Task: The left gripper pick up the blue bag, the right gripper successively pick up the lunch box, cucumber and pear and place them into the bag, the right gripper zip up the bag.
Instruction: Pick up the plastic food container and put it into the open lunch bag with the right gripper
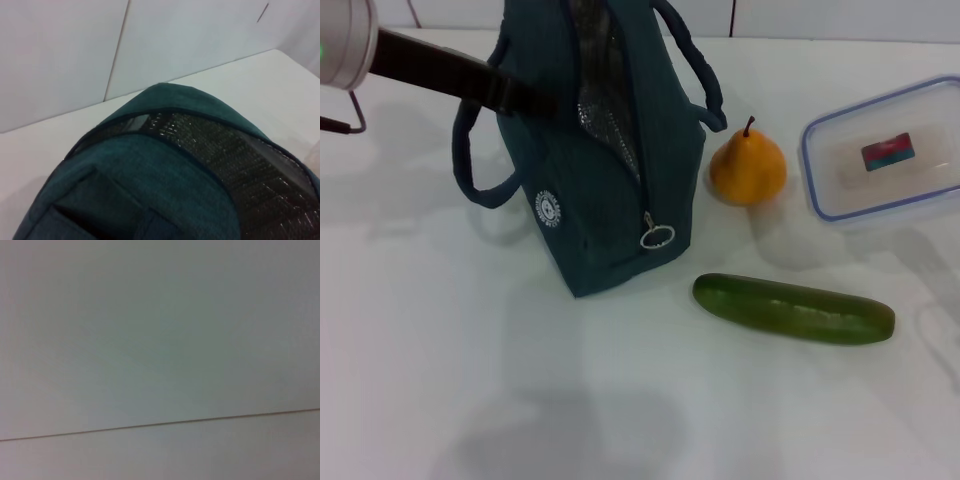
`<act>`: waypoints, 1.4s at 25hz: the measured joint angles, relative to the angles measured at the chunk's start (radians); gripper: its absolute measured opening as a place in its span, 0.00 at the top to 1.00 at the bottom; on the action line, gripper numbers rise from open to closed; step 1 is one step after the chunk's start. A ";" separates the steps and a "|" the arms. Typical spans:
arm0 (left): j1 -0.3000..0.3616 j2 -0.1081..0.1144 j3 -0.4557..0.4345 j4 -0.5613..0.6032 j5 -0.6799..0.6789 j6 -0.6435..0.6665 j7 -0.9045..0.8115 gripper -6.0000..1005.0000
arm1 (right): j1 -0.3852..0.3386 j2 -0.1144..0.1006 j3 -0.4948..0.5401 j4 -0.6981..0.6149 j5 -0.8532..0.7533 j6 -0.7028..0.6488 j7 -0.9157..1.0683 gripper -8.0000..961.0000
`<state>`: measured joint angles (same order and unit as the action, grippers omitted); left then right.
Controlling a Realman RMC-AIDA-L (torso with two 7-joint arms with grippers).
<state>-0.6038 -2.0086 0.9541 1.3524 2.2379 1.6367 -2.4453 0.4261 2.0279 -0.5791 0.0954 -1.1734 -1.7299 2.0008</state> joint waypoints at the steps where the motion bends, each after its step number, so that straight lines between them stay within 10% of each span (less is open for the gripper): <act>1: -0.002 0.001 0.000 0.000 0.000 0.000 0.000 0.95 | -0.001 0.000 0.002 0.001 0.000 0.000 0.000 0.89; 35: -0.079 0.006 0.038 0.066 0.031 0.224 -0.047 0.95 | 0.047 0.000 0.019 0.034 -0.008 -0.113 0.026 0.89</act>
<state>-0.6824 -2.0026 0.9923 1.4188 2.2694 1.8603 -2.4918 0.4727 2.0279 -0.5598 0.1290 -1.1813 -1.8433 2.0270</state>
